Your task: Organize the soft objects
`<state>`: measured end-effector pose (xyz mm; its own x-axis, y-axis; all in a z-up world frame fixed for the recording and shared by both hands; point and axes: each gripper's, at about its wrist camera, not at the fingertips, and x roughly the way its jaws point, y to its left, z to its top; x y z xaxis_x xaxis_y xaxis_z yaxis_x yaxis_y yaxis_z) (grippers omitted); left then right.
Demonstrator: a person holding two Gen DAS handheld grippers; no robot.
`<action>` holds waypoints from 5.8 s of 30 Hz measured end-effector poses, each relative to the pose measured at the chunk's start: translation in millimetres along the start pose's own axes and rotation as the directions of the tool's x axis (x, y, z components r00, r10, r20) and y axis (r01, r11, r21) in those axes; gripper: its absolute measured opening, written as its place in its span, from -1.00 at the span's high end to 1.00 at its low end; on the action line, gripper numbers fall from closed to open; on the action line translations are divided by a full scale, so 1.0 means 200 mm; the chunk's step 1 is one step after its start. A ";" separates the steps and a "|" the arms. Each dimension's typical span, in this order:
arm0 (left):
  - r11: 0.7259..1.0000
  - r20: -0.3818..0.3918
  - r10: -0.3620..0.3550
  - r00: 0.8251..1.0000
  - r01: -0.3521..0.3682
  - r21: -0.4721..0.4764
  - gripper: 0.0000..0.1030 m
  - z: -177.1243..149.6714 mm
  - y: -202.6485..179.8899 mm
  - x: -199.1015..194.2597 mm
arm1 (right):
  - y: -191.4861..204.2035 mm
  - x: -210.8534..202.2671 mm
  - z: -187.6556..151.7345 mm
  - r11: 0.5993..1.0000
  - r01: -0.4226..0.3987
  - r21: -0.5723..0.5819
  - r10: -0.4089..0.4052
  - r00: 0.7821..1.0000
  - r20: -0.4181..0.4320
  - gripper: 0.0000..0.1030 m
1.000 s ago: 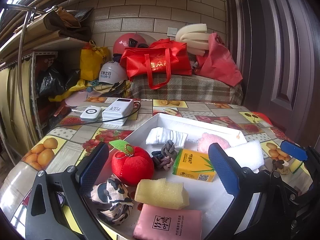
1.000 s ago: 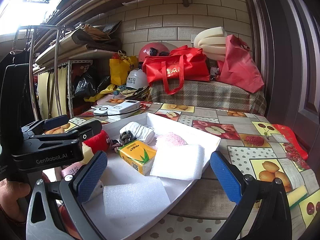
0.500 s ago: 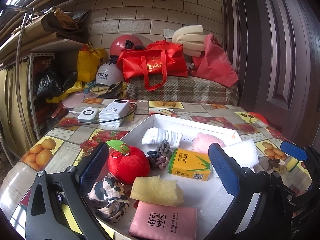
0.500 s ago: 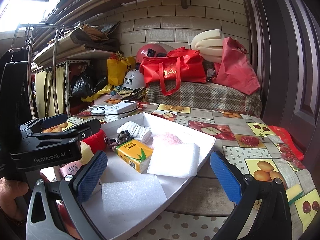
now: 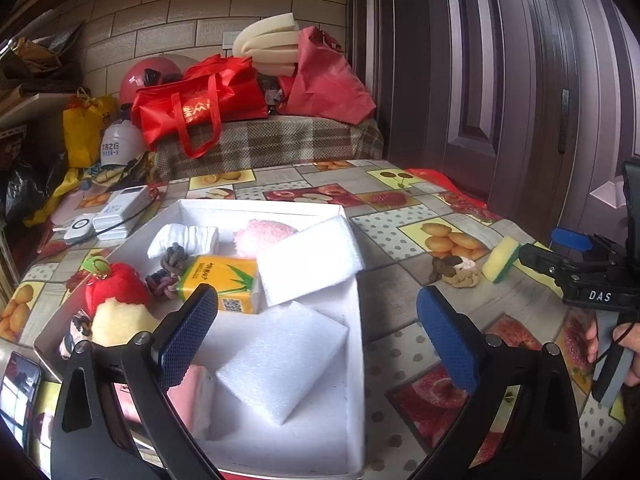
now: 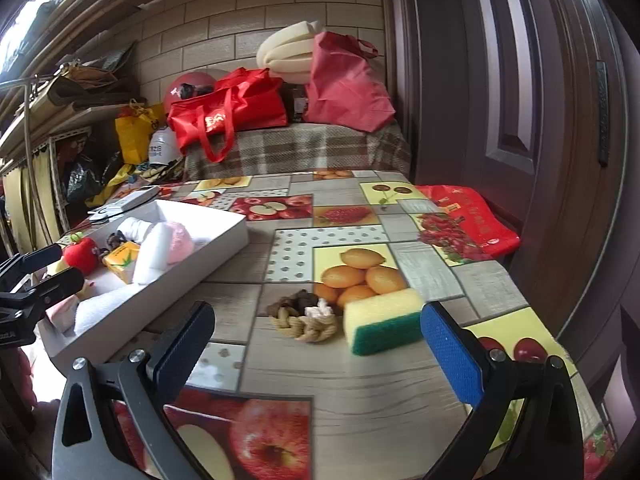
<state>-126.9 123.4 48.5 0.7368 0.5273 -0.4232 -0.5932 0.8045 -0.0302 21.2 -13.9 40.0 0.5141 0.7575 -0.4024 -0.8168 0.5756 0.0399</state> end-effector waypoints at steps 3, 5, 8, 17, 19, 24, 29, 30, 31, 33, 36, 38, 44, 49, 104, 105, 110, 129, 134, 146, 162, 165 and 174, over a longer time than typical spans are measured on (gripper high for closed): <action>0.997 -0.060 -0.065 0.996 0.067 0.032 -0.95 0.00 -0.16 0.06 | -0.14 0.10 0.01 0.999 0.034 0.002 -0.034 0.996 -0.086 -1.00; 0.994 -0.097 -0.092 0.991 0.097 0.050 -0.95 0.00 -0.26 0.11 | -0.17 0.16 0.01 1.000 0.002 0.016 0.000 0.991 -0.133 -1.00; 0.994 -0.151 -0.081 0.985 0.091 0.060 -0.95 0.02 -0.34 0.18 | -0.14 0.23 0.03 1.000 -0.011 -0.017 0.008 0.985 -0.174 -1.00; 0.997 -0.219 -0.049 0.975 0.062 0.053 -0.95 0.03 -0.36 0.29 | -0.16 0.37 0.02 0.999 -0.031 -0.013 0.026 0.961 -0.276 -0.99; 0.997 -0.233 -0.050 0.971 0.062 0.044 -0.95 0.03 -0.36 0.32 | -0.19 0.39 0.02 0.999 -0.046 0.018 0.049 0.954 -0.295 -0.94; 0.997 -0.261 -0.052 0.964 0.066 0.044 -0.95 0.04 -0.39 0.38 | -0.25 0.37 0.02 0.992 -0.079 0.099 0.104 0.953 -0.283 -0.14; 0.995 -0.281 -0.051 0.958 0.071 0.064 -0.95 0.07 -0.44 0.45 | -0.34 0.29 0.02 0.979 -0.092 0.183 0.129 0.972 -0.198 -0.12; 0.995 -0.281 -0.052 0.958 0.073 0.066 -0.95 0.08 -0.45 0.47 | -0.36 0.28 0.03 0.974 -0.091 0.206 0.130 0.975 -0.182 -0.12; 0.995 -0.281 -0.052 0.958 0.074 0.069 -0.95 0.09 -0.47 0.50 | -0.39 0.26 0.02 0.968 -0.091 0.233 0.132 0.977 -0.168 -0.12; 0.993 -0.291 -0.062 0.955 0.088 0.077 -0.95 0.12 -0.51 0.56 | -0.45 0.27 0.02 0.950 -0.095 0.298 0.145 0.978 -0.151 -0.12; 0.986 -0.313 -0.077 0.947 0.119 0.118 -0.95 0.15 -0.60 0.66 | -0.53 0.29 0.00 0.914 -0.112 0.389 0.180 0.973 -0.143 -0.12; 0.979 -0.339 -0.078 0.938 0.136 0.152 -0.95 0.16 -0.66 0.72 | -0.56 0.30 -0.01 0.898 -0.124 0.422 0.201 0.969 -0.143 -0.12; 0.966 -0.424 -0.097 0.901 0.188 0.179 -0.42 0.15 -0.73 0.85 | -0.52 0.28 0.00 0.907 -0.135 0.400 0.202 0.971 -0.131 -0.12; 0.964 -0.402 -0.158 0.902 0.229 0.134 0.28 0.15 -0.70 0.81 | -0.54 0.28 -0.01 0.902 -0.137 0.409 0.201 0.973 -0.117 -0.12; 0.988 0.013 0.099 0.995 -0.096 -0.123 0.26 0.01 0.41 0.00 | 0.67 0.01 0.03 0.962 -0.247 -0.114 0.259 0.960 0.108 -0.12; 0.986 0.011 0.105 0.994 -0.102 -0.134 0.27 0.02 0.43 0.00 | 0.69 0.02 0.04 0.960 -0.254 -0.119 0.266 0.958 0.107 -0.12; 0.976 0.011 0.147 0.989 -0.143 -0.166 0.26 0.04 0.51 0.04 | 0.76 0.06 0.06 0.952 -0.278 -0.127 0.290 0.953 0.092 -0.12; 0.949 -0.060 0.223 0.973 -0.231 -0.217 -0.07 0.06 0.62 0.14 | 0.94 0.26 0.11 0.939 -0.313 -0.142 0.313 0.949 -0.027 -0.32; 0.930 -0.017 0.263 0.965 -0.259 -0.261 -0.73 0.05 0.66 0.08 | 0.88 0.28 0.11 0.952 -0.298 -0.076 0.295 0.954 -0.044 -1.00; 0.920 -0.009 0.288 0.958 -0.279 -0.275 -0.74 0.04 0.66 0.05 | 0.92 0.24 0.12 0.951 -0.285 -0.118 0.286 0.958 -0.011 -1.00; 0.912 0.000 0.324 0.946 -0.312 -0.266 -0.74 0.00 0.61 -0.02 | 0.89 0.12 0.10 0.967 -0.225 -0.120 0.240 0.962 0.128 -1.00; 0.915 0.004 0.324 0.946 -0.312 -0.257 -0.74 -0.01 0.58 -0.04 | 0.88 0.11 0.09 0.973 -0.201 -0.114 0.216 0.967 0.132 -1.00; 0.939 -0.037 0.264 0.964 -0.266 -0.219 -0.74 -0.06 0.46 -0.10 | 0.76 0.03 0.04 0.982 -0.173 -0.080 0.181 0.977 0.110 -1.00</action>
<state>-200.3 184.1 43.2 0.5414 0.7105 -0.4495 -0.8238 0.5552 -0.1146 -97.9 81.3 51.3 0.3832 0.8784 -0.2856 -0.9117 0.4093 0.0355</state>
